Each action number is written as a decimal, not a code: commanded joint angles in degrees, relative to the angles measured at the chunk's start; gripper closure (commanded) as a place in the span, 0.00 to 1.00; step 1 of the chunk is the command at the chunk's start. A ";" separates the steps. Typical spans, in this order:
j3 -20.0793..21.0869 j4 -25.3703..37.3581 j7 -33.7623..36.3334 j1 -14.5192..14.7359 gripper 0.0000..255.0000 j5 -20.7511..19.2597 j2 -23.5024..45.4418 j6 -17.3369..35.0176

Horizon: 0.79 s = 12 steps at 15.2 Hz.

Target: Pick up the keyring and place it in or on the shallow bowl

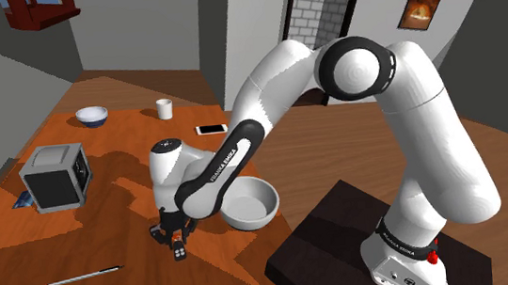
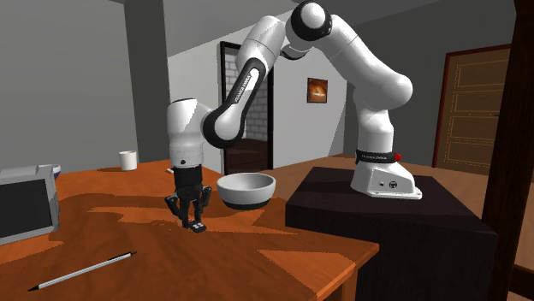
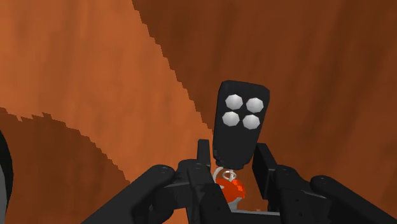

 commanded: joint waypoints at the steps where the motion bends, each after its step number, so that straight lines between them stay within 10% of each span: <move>1: 0.35 -0.31 -0.24 -0.34 1.00 0.31 -1.21 -0.92; 12: 2.38 -2.06 -1.26 -1.90 1.00 2.30 -8.19 -6.13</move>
